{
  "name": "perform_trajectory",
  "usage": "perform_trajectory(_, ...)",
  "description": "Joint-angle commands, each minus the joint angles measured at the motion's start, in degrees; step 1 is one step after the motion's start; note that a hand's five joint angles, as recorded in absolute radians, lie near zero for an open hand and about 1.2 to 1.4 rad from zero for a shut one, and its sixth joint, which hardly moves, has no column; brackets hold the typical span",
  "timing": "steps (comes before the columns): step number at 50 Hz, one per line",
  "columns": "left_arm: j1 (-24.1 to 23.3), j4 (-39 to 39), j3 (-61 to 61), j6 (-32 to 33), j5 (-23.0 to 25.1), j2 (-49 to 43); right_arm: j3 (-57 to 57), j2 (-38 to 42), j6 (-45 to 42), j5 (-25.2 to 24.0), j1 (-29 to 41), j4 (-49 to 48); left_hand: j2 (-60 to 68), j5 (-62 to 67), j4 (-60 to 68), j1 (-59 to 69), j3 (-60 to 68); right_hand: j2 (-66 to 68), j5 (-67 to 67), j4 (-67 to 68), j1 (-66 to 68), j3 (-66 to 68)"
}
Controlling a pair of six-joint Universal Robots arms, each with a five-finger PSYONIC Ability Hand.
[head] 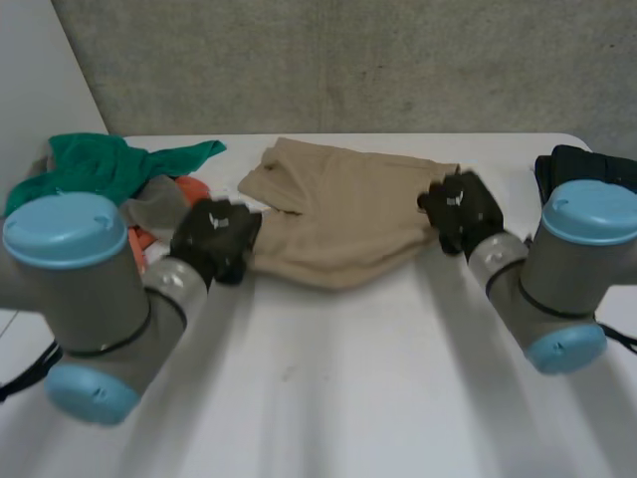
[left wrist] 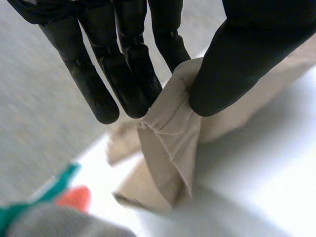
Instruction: Fold the laundry.
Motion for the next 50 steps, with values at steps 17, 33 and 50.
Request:
perform_trajectory(17, -6.7, -55.2, -16.2, 12.3, 5.3, 24.0, 19.4, -31.7, -27.7, -9.3, -9.1, 57.4, 11.3, 13.2, 11.3, 13.6, 11.7, 12.6, 13.1, 11.3, 16.2, 11.9)
perform_trajectory(33, 0.3, -32.8, -9.9, 7.9, 3.8, 21.8, 24.3, -30.1, -22.0, -16.1, -10.9, 46.4, -53.4, -51.5, -53.5, -51.1, -53.1, 12.6, 13.1, 11.3, 16.2, 11.9)
perform_trajectory(50, 6.4, -22.6, 11.5, 6.7, 9.8, -9.8, 24.6, -29.9, -17.5, -16.1, -9.7, 40.1, -30.4, -28.5, -30.4, -28.1, -30.0, 12.6, 13.1, 11.3, 16.2, 11.9)
